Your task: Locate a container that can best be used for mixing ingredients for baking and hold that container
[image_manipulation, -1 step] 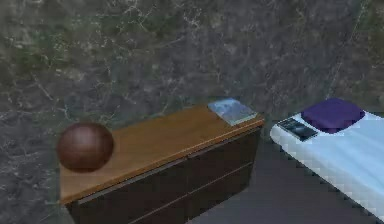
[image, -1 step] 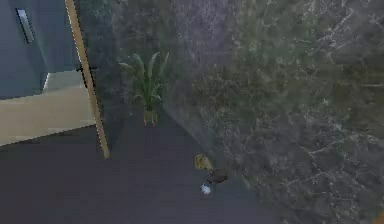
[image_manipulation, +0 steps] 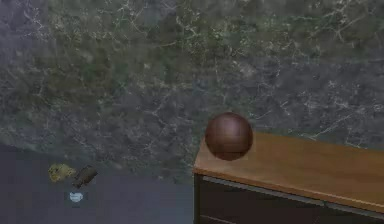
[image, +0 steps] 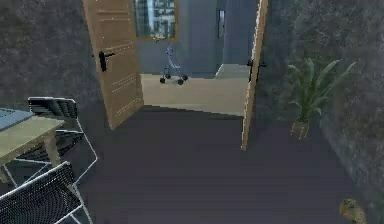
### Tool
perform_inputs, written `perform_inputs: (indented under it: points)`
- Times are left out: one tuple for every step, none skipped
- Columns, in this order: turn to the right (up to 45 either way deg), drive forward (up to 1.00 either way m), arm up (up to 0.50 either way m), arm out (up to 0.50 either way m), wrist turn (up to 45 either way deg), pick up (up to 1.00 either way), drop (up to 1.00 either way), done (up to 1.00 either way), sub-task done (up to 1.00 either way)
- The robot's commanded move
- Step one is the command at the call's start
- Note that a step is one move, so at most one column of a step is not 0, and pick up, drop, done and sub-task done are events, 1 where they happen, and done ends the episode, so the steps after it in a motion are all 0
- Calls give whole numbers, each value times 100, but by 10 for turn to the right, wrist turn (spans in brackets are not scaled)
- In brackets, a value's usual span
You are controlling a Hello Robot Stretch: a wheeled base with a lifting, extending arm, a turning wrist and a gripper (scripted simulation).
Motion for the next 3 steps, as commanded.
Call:
perform_inputs:
  points:
    - [-60,0,0,0,0,0,0,0,0]
    - [0,90,0,0,0,0,0,0,0]
    - [0,100,0,0,0,0,0,0,0]
